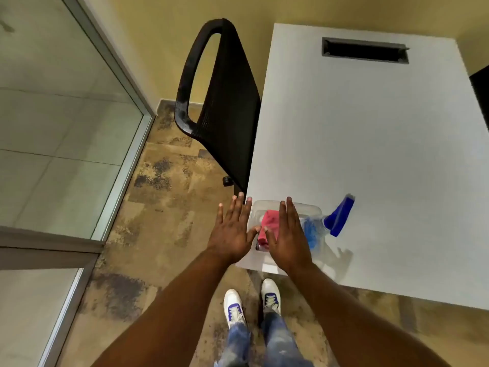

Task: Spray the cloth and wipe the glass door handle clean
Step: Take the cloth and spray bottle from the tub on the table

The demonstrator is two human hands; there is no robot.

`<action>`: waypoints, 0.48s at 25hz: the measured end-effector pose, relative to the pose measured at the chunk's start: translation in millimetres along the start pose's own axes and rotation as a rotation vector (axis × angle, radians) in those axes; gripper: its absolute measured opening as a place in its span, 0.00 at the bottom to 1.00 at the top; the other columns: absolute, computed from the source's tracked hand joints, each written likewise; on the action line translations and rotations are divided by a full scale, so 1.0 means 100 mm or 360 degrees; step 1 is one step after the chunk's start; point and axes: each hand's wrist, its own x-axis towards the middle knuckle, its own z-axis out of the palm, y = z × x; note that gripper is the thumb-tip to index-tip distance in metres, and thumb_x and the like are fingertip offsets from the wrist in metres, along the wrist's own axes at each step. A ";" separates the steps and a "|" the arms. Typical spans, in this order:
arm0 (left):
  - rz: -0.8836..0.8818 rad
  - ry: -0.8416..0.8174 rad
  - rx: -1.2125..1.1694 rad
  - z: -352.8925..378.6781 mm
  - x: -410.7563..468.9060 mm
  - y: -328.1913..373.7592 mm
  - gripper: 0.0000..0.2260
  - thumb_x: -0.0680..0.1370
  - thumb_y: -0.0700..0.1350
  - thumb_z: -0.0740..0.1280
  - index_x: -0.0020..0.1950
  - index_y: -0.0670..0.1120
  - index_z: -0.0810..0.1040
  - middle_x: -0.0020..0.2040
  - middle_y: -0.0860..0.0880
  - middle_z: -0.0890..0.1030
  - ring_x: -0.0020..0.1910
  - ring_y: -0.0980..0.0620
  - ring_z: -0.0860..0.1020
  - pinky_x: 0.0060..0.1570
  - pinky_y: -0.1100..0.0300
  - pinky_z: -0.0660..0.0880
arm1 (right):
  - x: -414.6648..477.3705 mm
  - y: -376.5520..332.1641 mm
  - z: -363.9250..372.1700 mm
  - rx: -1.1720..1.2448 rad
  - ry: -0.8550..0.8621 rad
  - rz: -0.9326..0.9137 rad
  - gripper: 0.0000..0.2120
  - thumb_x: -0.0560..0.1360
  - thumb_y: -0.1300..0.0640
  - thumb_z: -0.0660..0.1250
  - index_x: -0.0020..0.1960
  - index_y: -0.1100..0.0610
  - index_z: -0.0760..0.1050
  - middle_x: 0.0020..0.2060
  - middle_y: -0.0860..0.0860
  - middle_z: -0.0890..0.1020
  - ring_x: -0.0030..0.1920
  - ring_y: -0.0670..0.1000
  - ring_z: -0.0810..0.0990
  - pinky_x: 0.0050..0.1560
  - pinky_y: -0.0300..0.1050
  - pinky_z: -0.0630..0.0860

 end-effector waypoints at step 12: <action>0.0004 -0.0153 -0.0049 0.35 0.13 -0.02 0.30 0.87 0.58 0.45 0.85 0.53 0.35 0.84 0.54 0.35 0.82 0.49 0.33 0.77 0.44 0.30 | 0.22 -0.08 0.20 -0.0025 -0.0472 0.0095 0.34 0.81 0.53 0.67 0.79 0.62 0.54 0.78 0.68 0.62 0.78 0.70 0.61 0.79 0.64 0.59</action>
